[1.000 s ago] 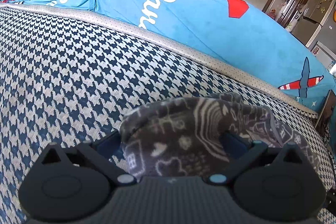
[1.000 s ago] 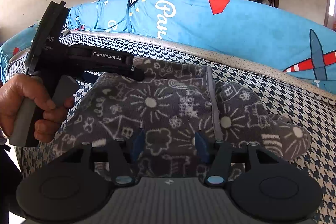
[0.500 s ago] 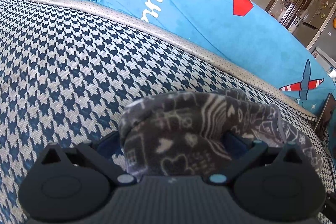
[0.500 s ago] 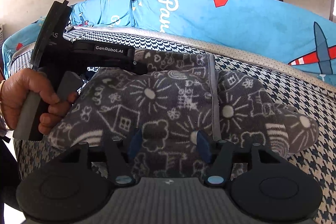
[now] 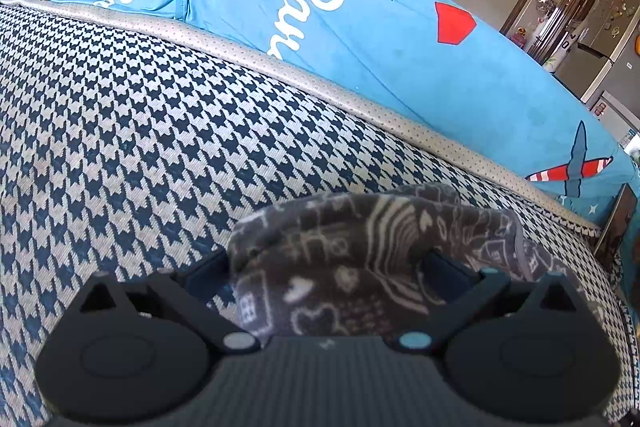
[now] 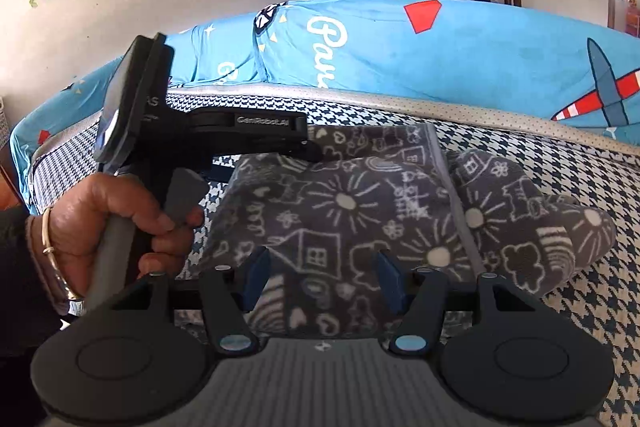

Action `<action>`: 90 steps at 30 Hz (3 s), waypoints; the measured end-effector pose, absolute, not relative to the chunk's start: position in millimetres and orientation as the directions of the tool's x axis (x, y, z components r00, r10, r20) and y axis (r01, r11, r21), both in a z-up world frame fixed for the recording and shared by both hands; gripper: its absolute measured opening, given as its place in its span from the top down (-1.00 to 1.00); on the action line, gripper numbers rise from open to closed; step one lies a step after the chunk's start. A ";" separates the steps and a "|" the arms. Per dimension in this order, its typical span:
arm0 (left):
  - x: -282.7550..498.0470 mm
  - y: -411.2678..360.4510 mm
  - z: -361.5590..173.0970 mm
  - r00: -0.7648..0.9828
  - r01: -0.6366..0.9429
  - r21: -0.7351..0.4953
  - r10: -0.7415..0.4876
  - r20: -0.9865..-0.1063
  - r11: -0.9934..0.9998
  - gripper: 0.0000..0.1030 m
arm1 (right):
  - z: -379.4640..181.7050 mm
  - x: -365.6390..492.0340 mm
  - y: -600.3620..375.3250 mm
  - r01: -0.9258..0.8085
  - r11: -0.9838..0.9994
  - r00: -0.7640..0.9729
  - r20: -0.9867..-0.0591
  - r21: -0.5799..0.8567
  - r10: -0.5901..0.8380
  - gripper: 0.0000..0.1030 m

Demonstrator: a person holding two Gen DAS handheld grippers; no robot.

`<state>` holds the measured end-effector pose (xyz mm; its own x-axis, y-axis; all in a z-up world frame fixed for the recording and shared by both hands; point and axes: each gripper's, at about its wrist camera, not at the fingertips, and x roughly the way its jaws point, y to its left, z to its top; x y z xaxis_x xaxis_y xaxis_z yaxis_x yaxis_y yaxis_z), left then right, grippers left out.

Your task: Fold clothes

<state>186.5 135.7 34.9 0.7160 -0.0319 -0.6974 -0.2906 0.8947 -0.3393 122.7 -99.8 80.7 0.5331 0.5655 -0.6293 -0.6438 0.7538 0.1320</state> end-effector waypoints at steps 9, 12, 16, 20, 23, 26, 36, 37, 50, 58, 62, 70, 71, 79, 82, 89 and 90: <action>195.2 143.1 28.6 0.693 -0.315 -0.336 -0.026 -0.721 0.888 -1.00 | 63.0 103.5 -73.9 -0.685 0.724 0.496 -0.674 0.085 0.548 -0.26; 197.0 150.7 21.7 0.679 -0.331 -0.375 -0.058 -0.732 0.866 -1.00 | 61.0 107.9 -78.3 -0.673 0.731 0.490 -0.674 0.112 0.554 -0.35; 196.8 159.9 11.3 0.665 -0.367 -0.447 -0.106 -0.739 0.816 -1.00 | 58.8 107.0 -78.9 -0.673 0.733 0.499 -0.671 0.099 0.548 -0.37; 196.7 158.8 10.4 0.663 -0.369 -0.437 -0.096 -0.742 0.820 -1.00 | 56.7 105.0 -76.5 -0.678 0.731 0.508 -0.673 0.073 0.538 -0.40; 198.5 157.4 10.2 0.663 -0.369 -0.427 -0.088 -0.743 0.825 -1.00 | 54.7 104.5 -75.7 -0.684 0.727 0.509 -0.675 0.060 0.534 -0.43; 202.7 156.7 10.2 0.662 -0.368 -0.422 -0.085 -0.744 0.828 -1.00 | 53.5 102.6 -73.8 -0.691 0.721 0.514 -0.674 0.039 0.530 -0.46; 210.6 155.3 7.1 0.669 -0.356 -0.417 -0.084 -0.738 0.836 -1.00 | 49.3 102.8 -68.8 -0.702 0.713 0.518 -0.676 0.014 0.524 -0.59; 209.5 155.7 6.9 0.673 -0.352 -0.421 -0.087 -0.735 0.836 -1.00 | 48.9 103.5 -67.9 -0.703 0.711 0.516 -0.678 0.015 0.524 -0.64; 145.9 167.8 33.8 0.693 -0.399 -0.403 -0.016 -0.720 0.824 -1.00 | 52.0 100.5 -58.2 -0.705 0.709 0.500 -0.702 0.011 0.508 -1.00; 88.7 156.1 48.4 0.689 -0.368 -0.323 0.022 -0.725 0.872 -1.00 | 68.9 80.0 -89.4 -0.604 0.796 0.558 -0.690 0.044 0.461 -0.99; 67.6 149.0 49.6 0.679 -0.356 -0.301 0.023 -0.734 0.884 -1.00 | 74.7 74.5 -105.9 -0.558 0.828 0.578 -0.691 0.052 0.434 -0.99; 32.5 145.7 45.5 0.673 -0.380 -0.313 0.028 -0.739 0.871 -1.00 | 77.9 66.2 -134.9 -0.422 0.904 0.633 -0.693 0.062 0.344 -1.00; 29.7 144.5 44.9 0.670 -0.379 -0.303 0.034 -0.741 0.874 -1.00 | 78.3 66.8 -137.5 -0.413 0.908 0.633 -0.695 0.070 0.342 -1.00; 4.5 136.6 40.9 0.671 -0.316 -0.283 0.002 -0.741 0.905 -1.00 | 78.9 69.7 -157.7 -0.389 0.917 0.637 -0.692 0.093 0.340 -1.00; -5.9 133.3 40.9 0.672 -0.291 -0.250 0.011 -0.741 0.923 -1.00 | 77.6 70.3 -165.3 -0.393 0.916 0.635 -0.696 0.083 0.335 -1.00; -16.3 138.0 38.3 0.667 -0.265 -0.242 -0.004 -0.745 0.933 -1.00 | 70.4 74.7 -182.2 -0.405 0.910 0.608 -0.716 0.093 0.344 -1.00; -16.0 139.8 38.2 0.668 -0.261 -0.251 -0.013 -0.744 0.932 -1.00 | 69.6 76.1 -184.7 -0.405 0.909 0.603 -0.717 0.102 0.349 -1.00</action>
<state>-16.0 139.8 38.2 0.6683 -0.0133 -0.7438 -0.2614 0.9319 -0.2515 76.1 -184.7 69.6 0.6034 0.3492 -0.7169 -0.4049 0.9087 0.1018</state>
